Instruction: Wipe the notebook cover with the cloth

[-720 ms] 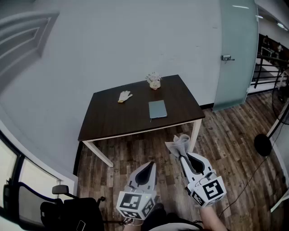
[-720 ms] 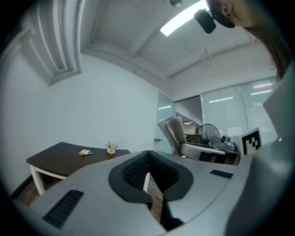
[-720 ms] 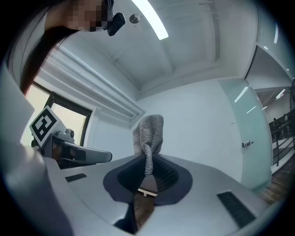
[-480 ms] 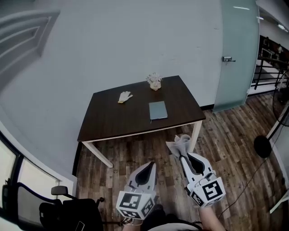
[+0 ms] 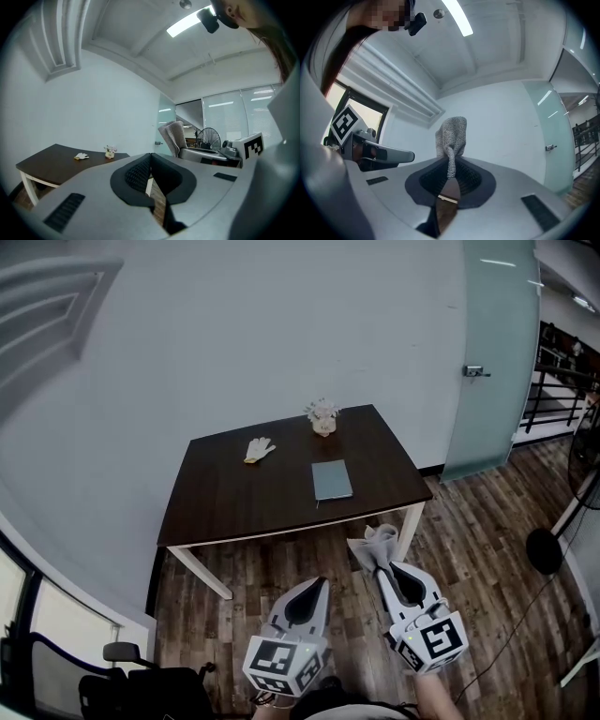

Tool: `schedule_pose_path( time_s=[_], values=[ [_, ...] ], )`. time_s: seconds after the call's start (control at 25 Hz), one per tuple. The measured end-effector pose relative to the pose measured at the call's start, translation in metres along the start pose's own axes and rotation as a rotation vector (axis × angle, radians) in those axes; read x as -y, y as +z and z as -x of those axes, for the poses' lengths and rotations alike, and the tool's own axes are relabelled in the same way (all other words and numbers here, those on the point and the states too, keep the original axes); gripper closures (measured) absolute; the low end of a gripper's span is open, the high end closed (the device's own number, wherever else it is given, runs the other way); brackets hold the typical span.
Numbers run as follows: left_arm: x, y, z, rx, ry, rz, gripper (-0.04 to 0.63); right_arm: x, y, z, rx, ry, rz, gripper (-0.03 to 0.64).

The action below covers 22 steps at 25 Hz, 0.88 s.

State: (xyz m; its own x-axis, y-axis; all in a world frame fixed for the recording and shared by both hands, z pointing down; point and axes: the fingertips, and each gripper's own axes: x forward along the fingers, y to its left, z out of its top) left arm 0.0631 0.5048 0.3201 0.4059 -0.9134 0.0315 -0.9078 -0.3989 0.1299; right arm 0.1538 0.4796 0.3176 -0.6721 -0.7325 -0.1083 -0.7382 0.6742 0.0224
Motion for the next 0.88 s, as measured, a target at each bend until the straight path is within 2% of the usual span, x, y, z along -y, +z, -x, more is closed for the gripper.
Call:
schedule_pose_path(
  time_s=[0.4, 0.88],
  values=[
    [-0.06, 0.002, -0.013, -0.015, -0.045, 0.006, 0.577, -0.006, -0.012, -0.063, -0.03, -0.06, 0.029, 0.575],
    [-0.106, -0.004, -0.046, -0.03, -0.073, 0.036, 0.577, 0.006, -0.02, -0.113, -0.044, -0.106, 0.05, 0.575]
  ],
)
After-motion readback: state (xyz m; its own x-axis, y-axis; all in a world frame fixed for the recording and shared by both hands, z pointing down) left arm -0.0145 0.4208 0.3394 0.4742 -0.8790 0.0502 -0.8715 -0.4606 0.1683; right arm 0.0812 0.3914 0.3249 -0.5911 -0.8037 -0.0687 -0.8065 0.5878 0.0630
